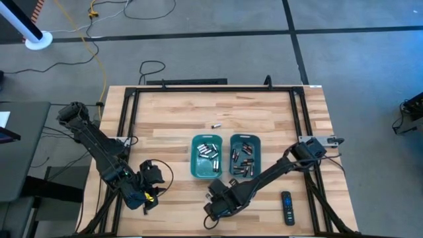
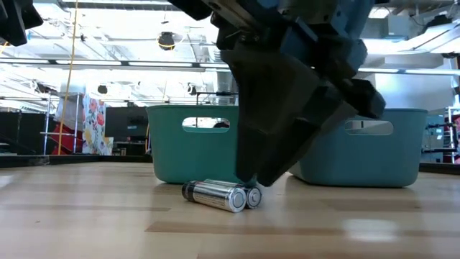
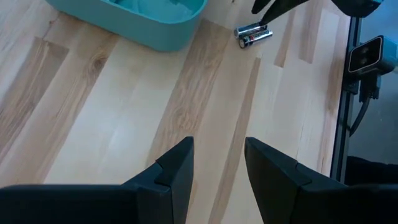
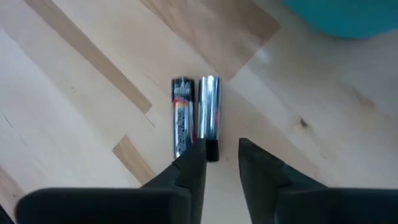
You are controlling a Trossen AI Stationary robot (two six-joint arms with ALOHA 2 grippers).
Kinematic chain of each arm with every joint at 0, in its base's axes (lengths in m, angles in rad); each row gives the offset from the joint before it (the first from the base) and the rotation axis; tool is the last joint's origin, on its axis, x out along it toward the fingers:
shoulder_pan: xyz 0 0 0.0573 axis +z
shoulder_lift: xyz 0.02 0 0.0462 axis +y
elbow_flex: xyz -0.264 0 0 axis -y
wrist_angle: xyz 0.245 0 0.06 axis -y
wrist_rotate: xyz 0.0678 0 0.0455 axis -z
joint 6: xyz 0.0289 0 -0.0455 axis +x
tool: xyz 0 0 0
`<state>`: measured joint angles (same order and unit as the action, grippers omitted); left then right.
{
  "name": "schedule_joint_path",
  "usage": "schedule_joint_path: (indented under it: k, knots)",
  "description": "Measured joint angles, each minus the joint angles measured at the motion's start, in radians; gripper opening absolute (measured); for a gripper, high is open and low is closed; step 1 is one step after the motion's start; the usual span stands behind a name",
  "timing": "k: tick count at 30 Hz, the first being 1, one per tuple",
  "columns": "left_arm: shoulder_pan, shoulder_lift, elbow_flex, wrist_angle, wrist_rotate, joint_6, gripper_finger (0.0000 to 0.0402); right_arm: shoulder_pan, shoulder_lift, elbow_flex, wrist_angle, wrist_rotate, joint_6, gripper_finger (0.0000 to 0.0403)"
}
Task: Sort batteries
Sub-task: Put the white battery into the green bin
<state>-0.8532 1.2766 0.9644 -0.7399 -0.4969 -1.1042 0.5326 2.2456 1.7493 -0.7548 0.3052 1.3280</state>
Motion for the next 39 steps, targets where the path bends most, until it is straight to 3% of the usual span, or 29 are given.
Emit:
schedule_joint_path:
  k: [14, 39]
  knots:
    - [0.0, 0.0, 0.0, -0.002, 0.0, 0.0, 0.0139, -0.019, 0.02, 0.0, 0.054, -0.01, -0.072, 0.0164]
    - [0.0, 0.0, 0.001, -0.007, 0.001, 0.012, 0.0139, -0.014, 0.072, 0.038, 0.034, -0.053, -0.073, 0.0119]
